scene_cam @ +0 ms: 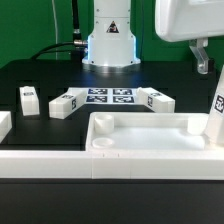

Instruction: Assemble desk

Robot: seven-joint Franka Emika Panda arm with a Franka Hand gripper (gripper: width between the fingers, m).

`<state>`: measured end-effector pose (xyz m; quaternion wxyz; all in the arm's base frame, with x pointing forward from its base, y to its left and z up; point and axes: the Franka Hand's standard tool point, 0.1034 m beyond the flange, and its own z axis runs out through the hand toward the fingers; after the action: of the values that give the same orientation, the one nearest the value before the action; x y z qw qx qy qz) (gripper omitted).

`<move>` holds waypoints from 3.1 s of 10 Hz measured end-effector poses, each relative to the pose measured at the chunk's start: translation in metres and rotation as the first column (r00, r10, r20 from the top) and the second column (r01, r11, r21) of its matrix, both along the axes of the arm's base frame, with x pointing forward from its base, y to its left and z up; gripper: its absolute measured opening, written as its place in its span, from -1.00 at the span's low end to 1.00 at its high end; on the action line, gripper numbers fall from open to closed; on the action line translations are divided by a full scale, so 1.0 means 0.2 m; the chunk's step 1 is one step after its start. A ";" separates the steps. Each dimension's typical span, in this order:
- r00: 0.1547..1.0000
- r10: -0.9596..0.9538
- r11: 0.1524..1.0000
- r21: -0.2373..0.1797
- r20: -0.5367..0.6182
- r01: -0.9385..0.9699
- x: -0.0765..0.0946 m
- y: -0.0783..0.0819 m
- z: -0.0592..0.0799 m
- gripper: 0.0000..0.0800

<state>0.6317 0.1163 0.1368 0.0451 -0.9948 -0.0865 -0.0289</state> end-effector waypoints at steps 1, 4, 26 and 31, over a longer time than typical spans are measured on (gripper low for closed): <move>1.000 -0.002 1.000 -0.015 0.009 0.003 0.00 0.04 0.00 0.62; 0.999 0.025 0.999 -0.021 0.024 -0.025 0.01 0.04 -0.01 0.62; 0.764 -0.643 0.765 0.007 -0.052 0.645 -0.01 -0.05 -0.09 -0.26; 0.521 -0.847 0.523 0.007 -0.106 0.852 -0.02 -0.03 -0.10 -0.26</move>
Offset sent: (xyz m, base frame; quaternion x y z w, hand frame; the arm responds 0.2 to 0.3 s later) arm 0.0059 -0.0120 -0.0032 -0.0467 0.0247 -0.0559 0.9970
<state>0.6272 0.1109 0.1168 0.0581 -0.9092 0.4123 -0.0053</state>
